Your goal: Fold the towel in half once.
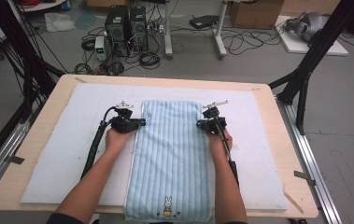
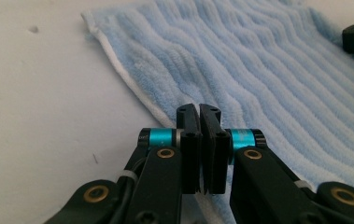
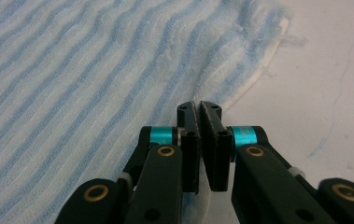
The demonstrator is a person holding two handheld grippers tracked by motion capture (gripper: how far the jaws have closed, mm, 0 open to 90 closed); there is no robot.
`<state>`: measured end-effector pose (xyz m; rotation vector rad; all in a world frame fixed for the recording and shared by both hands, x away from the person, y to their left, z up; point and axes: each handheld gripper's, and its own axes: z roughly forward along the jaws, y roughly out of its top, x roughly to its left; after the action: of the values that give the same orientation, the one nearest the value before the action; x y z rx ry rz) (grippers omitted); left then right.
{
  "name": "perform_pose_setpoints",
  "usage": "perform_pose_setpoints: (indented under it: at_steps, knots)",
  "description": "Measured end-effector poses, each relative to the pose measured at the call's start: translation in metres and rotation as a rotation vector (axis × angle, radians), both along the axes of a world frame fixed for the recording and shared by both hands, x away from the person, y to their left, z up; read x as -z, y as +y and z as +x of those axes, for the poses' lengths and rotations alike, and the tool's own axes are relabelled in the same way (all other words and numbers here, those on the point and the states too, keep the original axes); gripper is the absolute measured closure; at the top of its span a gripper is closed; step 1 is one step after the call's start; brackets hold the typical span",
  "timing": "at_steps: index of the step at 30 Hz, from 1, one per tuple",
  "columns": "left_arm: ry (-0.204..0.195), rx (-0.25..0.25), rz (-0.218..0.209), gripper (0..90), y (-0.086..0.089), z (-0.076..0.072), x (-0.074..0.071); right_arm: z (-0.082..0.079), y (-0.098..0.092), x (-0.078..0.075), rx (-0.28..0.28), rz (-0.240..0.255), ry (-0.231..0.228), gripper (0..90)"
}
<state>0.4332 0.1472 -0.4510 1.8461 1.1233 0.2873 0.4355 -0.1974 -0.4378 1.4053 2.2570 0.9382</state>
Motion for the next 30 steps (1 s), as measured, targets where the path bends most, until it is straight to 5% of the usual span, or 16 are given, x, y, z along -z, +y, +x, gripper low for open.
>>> perform_pose_setpoints:
  at_steps: [7, 11, 21, 23, 30]
  knots:
    - [-0.047, -0.031, -0.123, 86.9, 0.011, 0.014, -0.018, 0.001, -0.007, -0.013, 0.018, 0.074, -0.142, 87.0]
    - [-0.044, -0.038, -0.145, 86.9, 0.012, 0.020, -0.021, 0.005, -0.008, -0.020, 0.032, 0.103, -0.158, 86.9]
    - [-0.036, 0.035, -0.101, 86.7, 0.014, 0.007, -0.027, -0.005, -0.009, -0.022, -0.001, 0.131, -0.140, 86.9]
    - [-0.062, 0.028, -0.126, 86.7, 0.015, 0.001, -0.028, -0.010, -0.011, -0.023, -0.009, 0.135, -0.148, 86.8]
    - [-0.053, 0.053, -0.162, 86.6, 0.022, -0.017, -0.026, -0.032, -0.014, -0.030, -0.042, 0.158, -0.162, 86.8]
